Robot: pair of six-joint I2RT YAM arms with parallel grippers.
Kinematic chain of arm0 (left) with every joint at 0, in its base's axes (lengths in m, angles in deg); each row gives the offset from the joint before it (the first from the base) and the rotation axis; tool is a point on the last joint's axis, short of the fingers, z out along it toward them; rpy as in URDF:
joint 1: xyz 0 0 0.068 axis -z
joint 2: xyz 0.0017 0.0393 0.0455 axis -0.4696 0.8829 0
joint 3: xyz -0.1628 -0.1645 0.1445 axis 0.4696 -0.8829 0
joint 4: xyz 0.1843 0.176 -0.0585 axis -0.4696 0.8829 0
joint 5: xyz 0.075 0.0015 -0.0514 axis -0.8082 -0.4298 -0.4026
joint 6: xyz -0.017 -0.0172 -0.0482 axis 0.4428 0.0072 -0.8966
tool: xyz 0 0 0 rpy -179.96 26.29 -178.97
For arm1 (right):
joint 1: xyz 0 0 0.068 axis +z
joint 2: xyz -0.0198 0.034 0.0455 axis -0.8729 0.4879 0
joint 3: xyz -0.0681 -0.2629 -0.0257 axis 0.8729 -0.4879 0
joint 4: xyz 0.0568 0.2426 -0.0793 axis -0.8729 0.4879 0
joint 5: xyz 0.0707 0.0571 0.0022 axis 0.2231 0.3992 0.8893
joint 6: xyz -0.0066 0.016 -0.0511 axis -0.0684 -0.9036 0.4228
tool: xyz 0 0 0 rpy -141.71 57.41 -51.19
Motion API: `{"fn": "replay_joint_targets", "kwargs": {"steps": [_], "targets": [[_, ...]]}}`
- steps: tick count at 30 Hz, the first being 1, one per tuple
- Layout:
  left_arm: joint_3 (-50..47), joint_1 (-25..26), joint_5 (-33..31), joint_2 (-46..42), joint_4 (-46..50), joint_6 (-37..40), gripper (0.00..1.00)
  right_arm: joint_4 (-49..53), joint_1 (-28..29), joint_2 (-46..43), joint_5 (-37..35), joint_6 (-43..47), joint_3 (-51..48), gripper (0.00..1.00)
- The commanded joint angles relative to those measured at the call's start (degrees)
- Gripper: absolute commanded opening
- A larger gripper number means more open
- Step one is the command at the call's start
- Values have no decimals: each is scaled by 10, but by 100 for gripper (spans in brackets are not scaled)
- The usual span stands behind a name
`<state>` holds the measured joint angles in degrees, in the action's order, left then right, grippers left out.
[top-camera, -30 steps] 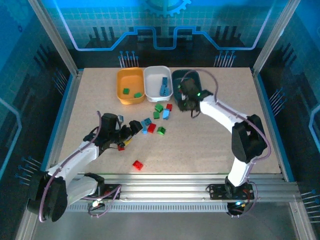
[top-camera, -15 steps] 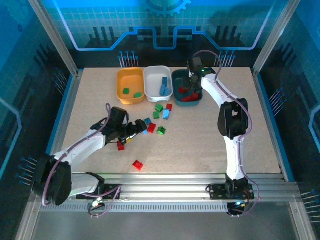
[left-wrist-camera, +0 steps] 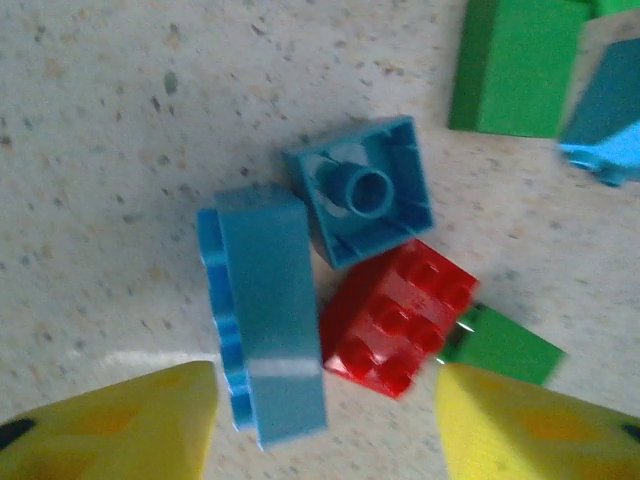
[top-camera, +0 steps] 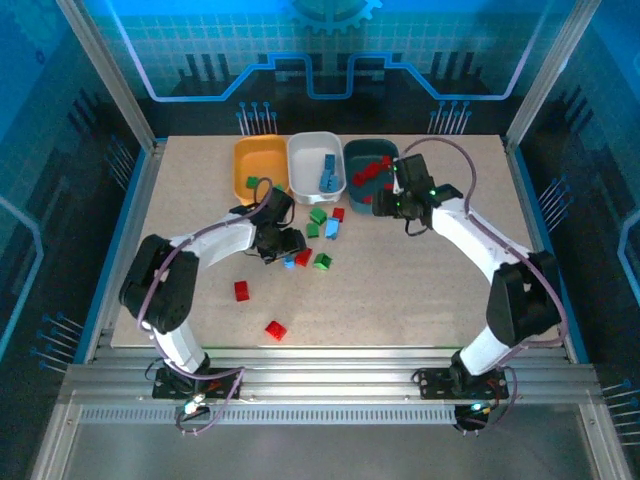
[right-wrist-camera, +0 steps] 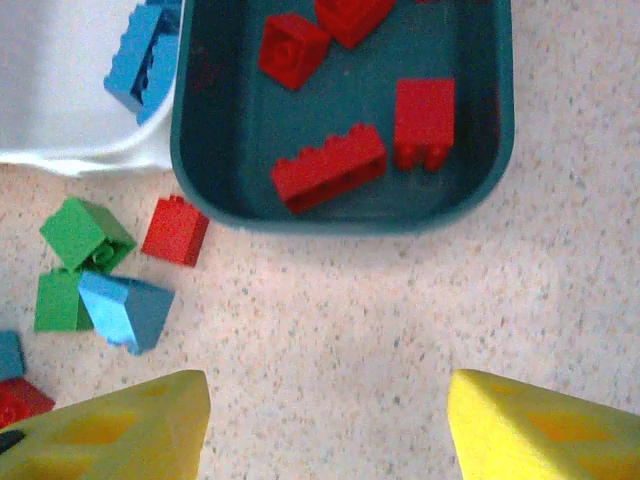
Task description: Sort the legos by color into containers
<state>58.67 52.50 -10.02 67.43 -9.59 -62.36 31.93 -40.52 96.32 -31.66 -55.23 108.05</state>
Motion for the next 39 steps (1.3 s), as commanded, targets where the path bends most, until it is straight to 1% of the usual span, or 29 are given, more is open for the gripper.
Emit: {"fn": "replay_joint_targets", "kwargs": {"steps": [1,5,7,8,10,13,17,18,22,25,28,31,34,39], "targets": [[35,1,-52,32,42,20,55,-29,4,-31,13,-14,-52,65],[47,1,-65,59,44,20,45,-24,2,-59,6,-6,-83,64],[48,1,-69,64,47,18,36,-24,1,-72,6,-4,-93,64],[46,1,-71,62,48,16,33,-24,1,-77,6,-5,-96,64],[38,2,-74,48,47,14,28,-24,1,-87,8,-4,-102,64],[26,2,-76,21,51,14,16,-27,1,-92,8,-4,-106,64],[22,5,-73,-13,70,16,2,-35,1,-93,10,-6,-110,64],[22,8,-74,-27,76,16,0,-39,1,-94,10,-7,-114,64],[54,13,-68,-60,94,28,0,-81,1,-91,8,-17,-145,64],[128,13,-48,-37,101,50,0,-155,2,-86,17,-38,-194,64],[239,13,-35,28,107,75,0,-215,8,-85,20,-48,-240,64],[360,12,-19,112,106,97,0,-229,10,-85,24,-52,-248,64],[475,7,-17,197,109,105,0,-228,10,-85,16,-48,-250,64],[638,-4,-38,319,143,110,0,-232,7,-88,18,-48,-259,65]]}}
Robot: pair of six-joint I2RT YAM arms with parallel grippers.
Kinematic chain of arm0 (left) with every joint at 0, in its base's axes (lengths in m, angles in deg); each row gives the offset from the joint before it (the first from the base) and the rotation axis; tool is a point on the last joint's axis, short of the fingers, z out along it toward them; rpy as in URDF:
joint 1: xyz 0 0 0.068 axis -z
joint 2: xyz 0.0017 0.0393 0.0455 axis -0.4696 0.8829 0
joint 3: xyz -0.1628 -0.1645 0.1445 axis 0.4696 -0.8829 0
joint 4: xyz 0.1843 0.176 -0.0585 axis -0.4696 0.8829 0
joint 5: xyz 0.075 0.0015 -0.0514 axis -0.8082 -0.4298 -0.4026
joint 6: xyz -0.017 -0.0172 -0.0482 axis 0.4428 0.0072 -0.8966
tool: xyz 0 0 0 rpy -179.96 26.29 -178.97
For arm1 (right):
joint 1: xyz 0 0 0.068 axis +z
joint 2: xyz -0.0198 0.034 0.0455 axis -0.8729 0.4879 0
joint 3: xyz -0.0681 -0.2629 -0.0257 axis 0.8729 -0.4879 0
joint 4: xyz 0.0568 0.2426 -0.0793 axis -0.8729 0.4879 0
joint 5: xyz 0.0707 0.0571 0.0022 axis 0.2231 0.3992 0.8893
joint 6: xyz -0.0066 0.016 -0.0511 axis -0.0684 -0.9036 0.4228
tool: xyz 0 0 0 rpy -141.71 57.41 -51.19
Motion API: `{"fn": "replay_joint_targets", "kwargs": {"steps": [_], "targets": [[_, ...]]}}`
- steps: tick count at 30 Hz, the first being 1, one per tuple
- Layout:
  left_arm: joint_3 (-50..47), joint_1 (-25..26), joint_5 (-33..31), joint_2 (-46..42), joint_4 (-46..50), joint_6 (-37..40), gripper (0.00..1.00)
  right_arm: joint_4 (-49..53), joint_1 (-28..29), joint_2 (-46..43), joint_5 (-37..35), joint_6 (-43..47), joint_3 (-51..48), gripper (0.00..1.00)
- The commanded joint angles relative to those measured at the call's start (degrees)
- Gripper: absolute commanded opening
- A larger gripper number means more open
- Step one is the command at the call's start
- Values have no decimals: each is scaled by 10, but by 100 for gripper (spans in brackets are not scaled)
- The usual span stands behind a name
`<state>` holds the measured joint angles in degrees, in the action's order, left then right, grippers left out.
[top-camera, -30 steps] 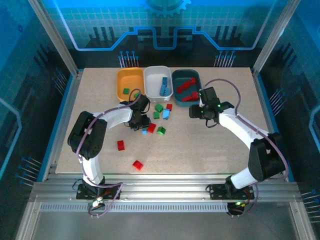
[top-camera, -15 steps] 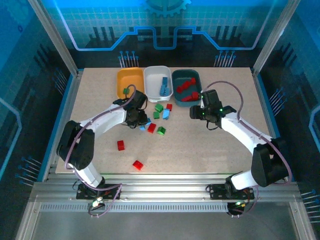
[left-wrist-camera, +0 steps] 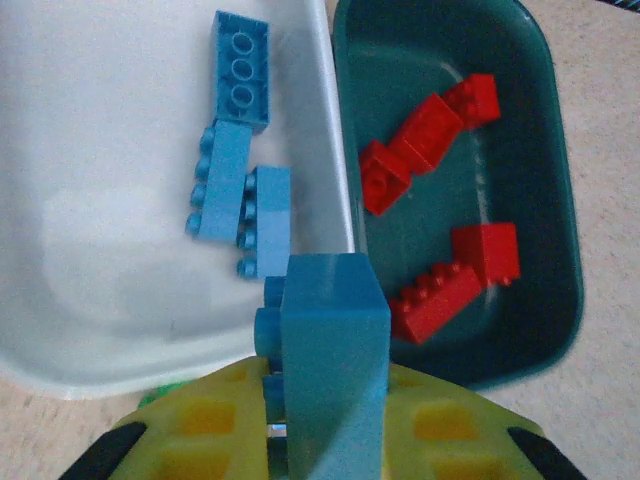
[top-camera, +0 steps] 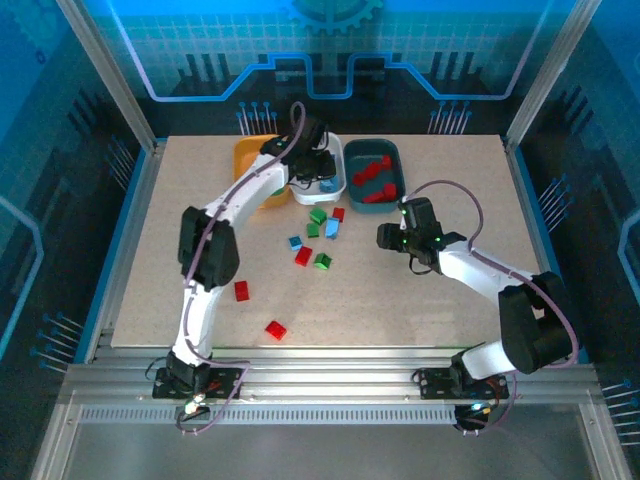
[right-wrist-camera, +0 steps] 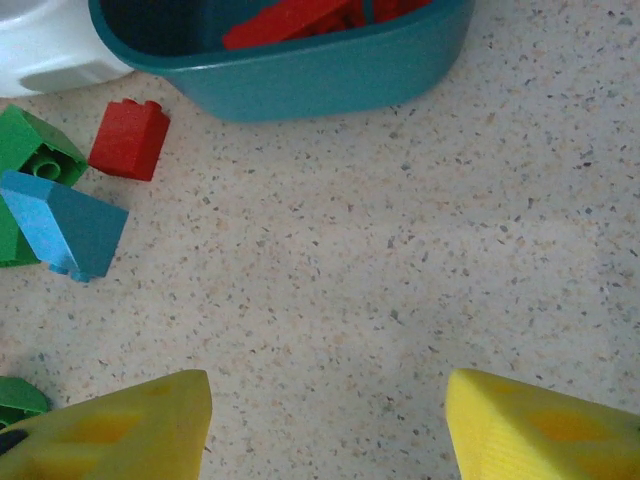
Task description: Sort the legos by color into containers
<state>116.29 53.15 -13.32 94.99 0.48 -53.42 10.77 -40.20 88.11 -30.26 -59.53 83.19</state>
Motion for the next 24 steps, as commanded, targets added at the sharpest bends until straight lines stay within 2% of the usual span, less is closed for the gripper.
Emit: {"fn": "replay_joint_targets", "kwargs": {"steps": [1,5,6,9,10,11,12,15,16,18,20,24], "targets": [[85,-14,-3,61,46,18,0,-21,3,-7,4,-5,-12,65],[131,-26,3,98,45,6,0,-24,0,-7,8,-4,-12,65],[137,-28,4,103,45,4,2,-24,-2,-7,9,-4,-12,66],[143,-32,4,109,43,4,18,-25,-3,-7,14,-4,-13,67],[144,-32,5,109,44,3,28,-24,-3,-7,15,-5,-11,67],[144,-33,6,108,46,2,44,-23,-3,-7,14,-4,-11,67],[145,-33,9,106,51,1,56,-22,-4,-9,14,-4,-11,67],[133,-30,16,81,59,5,74,-22,-5,-17,11,-3,-15,68],[120,-28,16,62,57,11,86,-22,-5,-19,10,-4,-16,68],[93,-25,9,29,56,17,91,-20,-5,-22,11,-3,-16,68],[54,-23,12,-10,58,11,91,-20,-5,-25,8,-3,-16,68],[-98,5,19,-110,26,-3,91,-18,-8,-32,0,-2,-18,68]]}}
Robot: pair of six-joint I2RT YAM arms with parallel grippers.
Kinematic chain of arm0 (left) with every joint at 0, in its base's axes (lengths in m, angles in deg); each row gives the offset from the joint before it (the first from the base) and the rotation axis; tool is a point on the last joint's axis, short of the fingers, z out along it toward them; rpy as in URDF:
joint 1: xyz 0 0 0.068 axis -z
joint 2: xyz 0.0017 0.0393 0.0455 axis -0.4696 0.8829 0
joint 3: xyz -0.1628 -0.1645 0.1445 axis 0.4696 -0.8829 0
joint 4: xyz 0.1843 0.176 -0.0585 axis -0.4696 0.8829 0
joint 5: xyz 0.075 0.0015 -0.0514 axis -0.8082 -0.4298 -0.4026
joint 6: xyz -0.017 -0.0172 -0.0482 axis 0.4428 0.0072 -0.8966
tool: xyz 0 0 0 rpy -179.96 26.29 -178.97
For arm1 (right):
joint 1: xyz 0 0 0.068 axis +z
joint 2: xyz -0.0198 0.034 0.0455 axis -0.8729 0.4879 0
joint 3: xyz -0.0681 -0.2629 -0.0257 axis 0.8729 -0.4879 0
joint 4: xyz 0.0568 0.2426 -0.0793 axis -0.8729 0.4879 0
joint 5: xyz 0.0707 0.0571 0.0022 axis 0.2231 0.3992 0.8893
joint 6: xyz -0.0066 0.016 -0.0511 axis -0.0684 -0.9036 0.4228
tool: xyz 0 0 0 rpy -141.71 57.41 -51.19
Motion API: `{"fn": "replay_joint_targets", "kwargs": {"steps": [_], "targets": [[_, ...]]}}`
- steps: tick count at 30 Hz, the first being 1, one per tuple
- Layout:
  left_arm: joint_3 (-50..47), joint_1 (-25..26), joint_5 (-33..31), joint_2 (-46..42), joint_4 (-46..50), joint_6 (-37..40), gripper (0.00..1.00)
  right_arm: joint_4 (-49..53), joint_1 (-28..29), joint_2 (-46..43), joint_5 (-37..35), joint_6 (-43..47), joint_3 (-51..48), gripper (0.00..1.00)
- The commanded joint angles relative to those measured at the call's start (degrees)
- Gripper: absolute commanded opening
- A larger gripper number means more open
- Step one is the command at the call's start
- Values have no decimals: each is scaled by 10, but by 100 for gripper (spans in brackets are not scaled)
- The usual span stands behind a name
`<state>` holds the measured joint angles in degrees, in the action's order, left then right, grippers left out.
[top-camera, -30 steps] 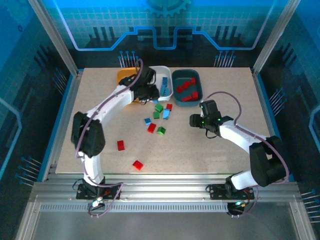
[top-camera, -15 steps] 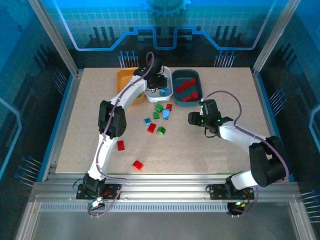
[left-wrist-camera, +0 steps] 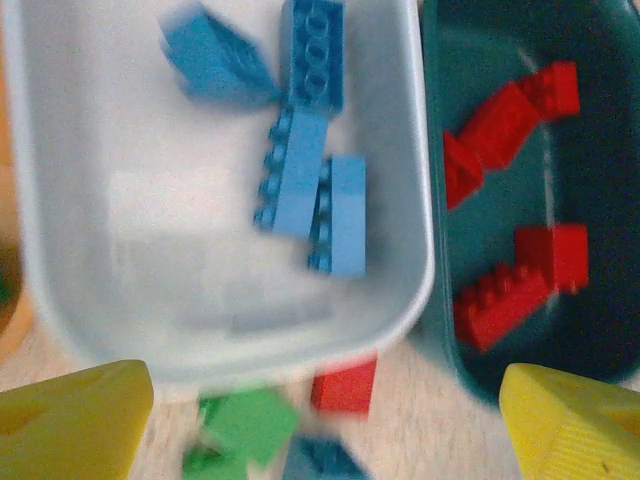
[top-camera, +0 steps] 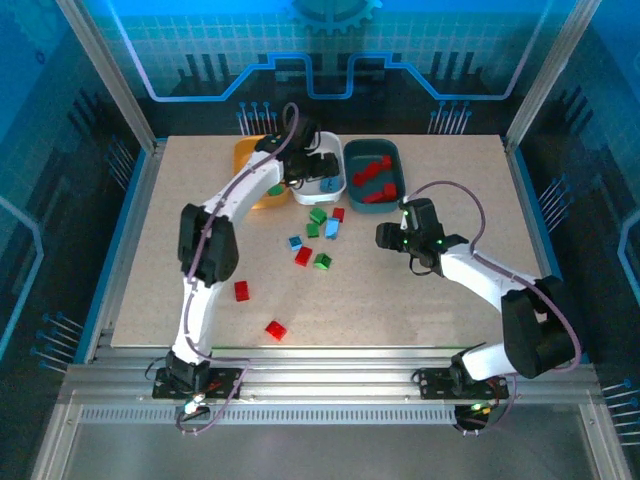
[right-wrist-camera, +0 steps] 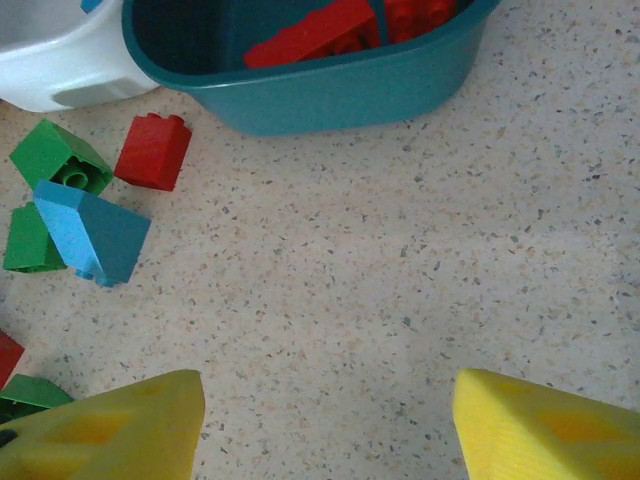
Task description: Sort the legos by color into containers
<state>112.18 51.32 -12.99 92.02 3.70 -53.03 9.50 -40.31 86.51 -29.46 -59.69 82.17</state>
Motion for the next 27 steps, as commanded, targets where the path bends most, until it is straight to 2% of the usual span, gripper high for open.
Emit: {"fn": "replay_joint_targets", "kwargs": {"steps": [1,6,10,12,15,22,27], "targets": [[-98,36,14,-105,-9,-16,91,-5,-8,-18,-8,-3,-10,68],[-313,107,-3,-207,-67,-69,91,-11,-19,-22,-2,-10,-19,69],[-405,159,-27,-229,-91,-122,91,-18,-23,-23,5,-14,-23,70],[-425,176,-31,-223,-96,-150,90,-18,-23,-21,7,-15,-22,70],[-421,196,-70,-199,-86,-145,90,-18,-23,-19,9,-15,-23,70],[-371,192,-95,-114,-65,-113,80,-12,-24,-26,8,-13,-23,70],[-359,189,-118,-85,-58,-119,79,-11,-26,-31,7,-11,-23,70]]}}
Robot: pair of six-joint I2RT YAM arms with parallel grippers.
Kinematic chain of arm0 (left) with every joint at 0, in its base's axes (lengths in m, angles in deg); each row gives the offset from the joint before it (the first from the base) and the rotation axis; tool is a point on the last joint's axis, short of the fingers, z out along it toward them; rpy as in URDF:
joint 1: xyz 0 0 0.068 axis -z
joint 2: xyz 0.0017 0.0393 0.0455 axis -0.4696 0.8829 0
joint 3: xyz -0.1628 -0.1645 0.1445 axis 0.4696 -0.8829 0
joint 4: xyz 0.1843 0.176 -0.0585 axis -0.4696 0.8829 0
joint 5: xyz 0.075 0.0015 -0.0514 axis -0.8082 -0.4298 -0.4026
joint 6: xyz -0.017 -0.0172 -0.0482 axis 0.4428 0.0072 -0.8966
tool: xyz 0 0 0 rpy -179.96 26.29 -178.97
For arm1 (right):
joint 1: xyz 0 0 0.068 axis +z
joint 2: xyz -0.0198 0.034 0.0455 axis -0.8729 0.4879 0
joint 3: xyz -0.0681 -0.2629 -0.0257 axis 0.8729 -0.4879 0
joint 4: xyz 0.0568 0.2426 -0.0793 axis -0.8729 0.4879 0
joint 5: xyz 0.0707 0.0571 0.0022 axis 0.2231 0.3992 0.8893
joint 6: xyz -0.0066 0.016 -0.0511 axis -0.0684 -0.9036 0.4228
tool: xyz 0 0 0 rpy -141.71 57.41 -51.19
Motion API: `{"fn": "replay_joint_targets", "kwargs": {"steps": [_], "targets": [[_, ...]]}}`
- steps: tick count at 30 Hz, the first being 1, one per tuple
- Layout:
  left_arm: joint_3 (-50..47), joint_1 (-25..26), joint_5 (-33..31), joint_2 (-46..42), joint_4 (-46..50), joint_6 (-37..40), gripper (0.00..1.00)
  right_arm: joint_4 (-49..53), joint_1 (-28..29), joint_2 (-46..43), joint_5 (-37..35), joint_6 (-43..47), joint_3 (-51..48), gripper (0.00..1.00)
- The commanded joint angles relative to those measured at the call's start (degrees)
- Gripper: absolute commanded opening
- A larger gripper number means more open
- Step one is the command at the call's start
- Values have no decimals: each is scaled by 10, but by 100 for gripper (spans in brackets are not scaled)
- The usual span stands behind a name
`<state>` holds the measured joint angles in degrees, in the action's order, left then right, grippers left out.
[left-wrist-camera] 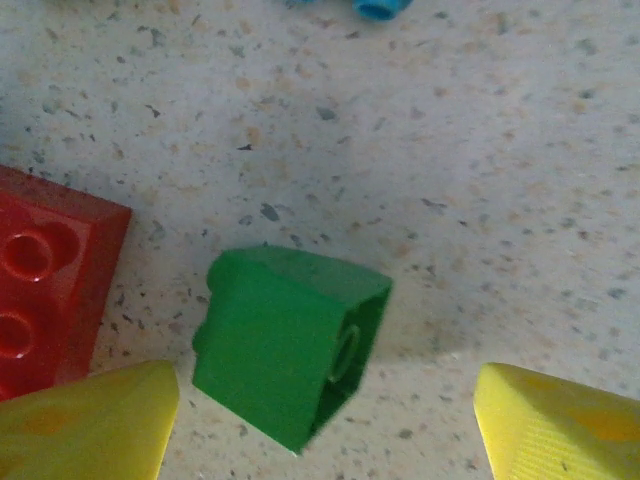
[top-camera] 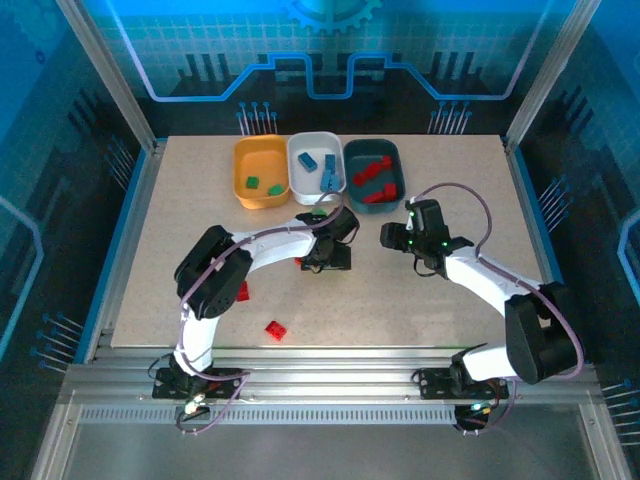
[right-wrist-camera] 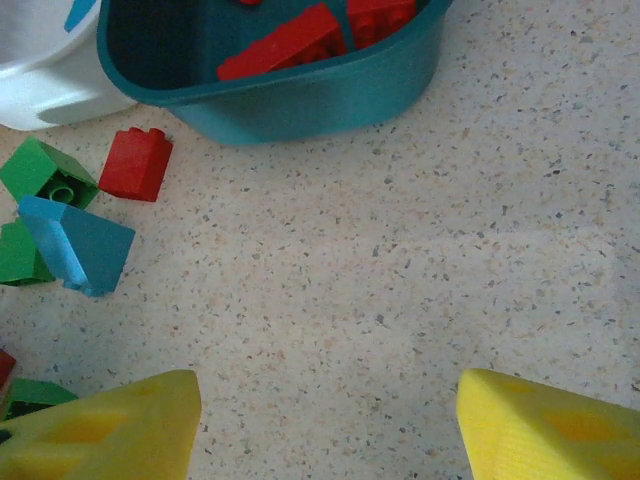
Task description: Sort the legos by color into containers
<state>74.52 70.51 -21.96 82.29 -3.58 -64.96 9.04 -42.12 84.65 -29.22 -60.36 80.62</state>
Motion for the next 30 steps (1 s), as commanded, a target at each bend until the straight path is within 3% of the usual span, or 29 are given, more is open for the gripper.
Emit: {"fn": "replay_joint_targets", "kwargs": {"steps": [1,5,15,30], "targets": [[19,-3,-31,17,11,1,78,-7,-8,-12,6,-5,-7,69],[30,-3,-30,34,-4,5,74,-7,-8,-12,7,-5,-6,69],[31,-6,-30,42,-22,17,45,-7,-11,-22,7,-6,-11,67],[43,-11,-23,-78,-6,50,42,-12,-12,-20,5,-8,-14,67]]}}
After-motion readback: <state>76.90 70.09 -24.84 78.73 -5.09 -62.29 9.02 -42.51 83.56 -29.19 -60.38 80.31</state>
